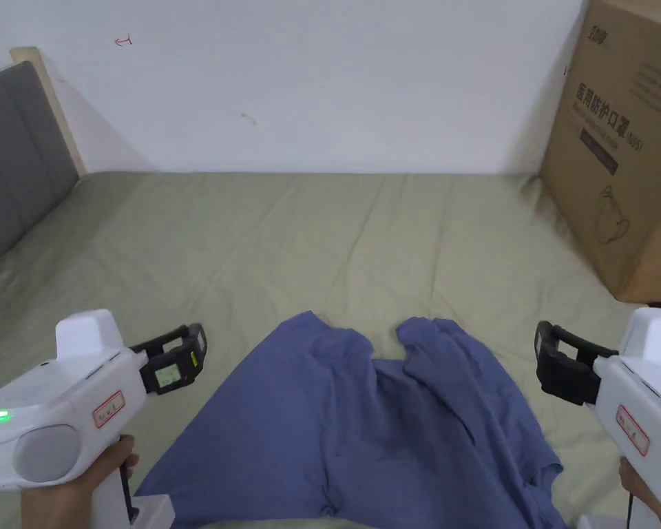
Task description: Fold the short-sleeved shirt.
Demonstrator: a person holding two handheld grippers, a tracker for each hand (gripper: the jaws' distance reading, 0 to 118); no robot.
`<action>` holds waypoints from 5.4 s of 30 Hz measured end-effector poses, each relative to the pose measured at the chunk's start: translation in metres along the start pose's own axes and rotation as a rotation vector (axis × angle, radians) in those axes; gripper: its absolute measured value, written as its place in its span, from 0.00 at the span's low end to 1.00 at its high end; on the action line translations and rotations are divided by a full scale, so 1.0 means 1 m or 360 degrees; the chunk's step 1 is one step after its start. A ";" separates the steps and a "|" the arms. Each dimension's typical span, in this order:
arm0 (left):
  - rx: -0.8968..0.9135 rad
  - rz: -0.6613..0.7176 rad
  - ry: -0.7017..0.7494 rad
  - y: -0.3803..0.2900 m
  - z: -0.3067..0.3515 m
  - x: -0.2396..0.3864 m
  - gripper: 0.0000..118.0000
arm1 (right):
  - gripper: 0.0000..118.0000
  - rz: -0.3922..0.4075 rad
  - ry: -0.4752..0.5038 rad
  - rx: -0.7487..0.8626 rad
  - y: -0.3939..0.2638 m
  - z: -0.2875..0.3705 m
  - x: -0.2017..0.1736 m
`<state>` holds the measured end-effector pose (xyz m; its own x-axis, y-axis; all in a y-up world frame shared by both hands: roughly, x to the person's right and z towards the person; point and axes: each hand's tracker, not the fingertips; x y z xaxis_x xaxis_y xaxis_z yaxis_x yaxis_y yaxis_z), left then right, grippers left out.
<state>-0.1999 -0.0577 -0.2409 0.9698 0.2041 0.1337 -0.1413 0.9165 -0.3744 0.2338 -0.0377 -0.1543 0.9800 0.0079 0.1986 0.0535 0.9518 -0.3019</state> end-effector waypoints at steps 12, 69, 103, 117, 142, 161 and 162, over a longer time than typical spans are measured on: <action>0.0138 -0.0154 -0.0049 -0.015 -0.007 0.041 0.00 | 0.00 0.0068 0.0003 0.0074 -0.011 0.001 0.002; -0.0748 -0.0243 -0.0179 -0.020 -0.306 0.031 0.02 | 0.60 0.0121 -0.0048 -0.1238 -0.161 -0.322 0.037; -0.0024 -0.0149 0.0059 0.164 -0.128 -0.021 0.02 | 0.01 0.0148 0.0062 0.0081 0.146 -0.126 0.058; 0.0270 -0.0133 0.0122 0.320 -0.117 -0.006 0.02 | 0.01 -0.0001 0.0140 0.0488 0.299 -0.161 0.044; 0.0069 -0.0254 0.0105 0.224 -0.312 -0.009 0.02 | 0.01 -0.0002 0.0067 0.0227 0.200 -0.335 0.068; -0.0346 -0.0248 0.0086 -0.013 -0.178 -0.067 0.02 | 0.01 -0.0211 0.0159 -0.0188 -0.031 -0.165 0.057; -0.0366 -0.0245 0.0085 -0.021 -0.168 -0.069 0.02 | 0.01 -0.0206 0.0156 -0.0197 -0.038 -0.154 0.057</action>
<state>-0.2308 -0.1493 -0.3963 0.9863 0.0446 0.1587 0.0513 0.8318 -0.5526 0.3176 -0.1203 -0.2749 0.9771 -0.1475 0.1535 0.1973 0.8980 -0.3932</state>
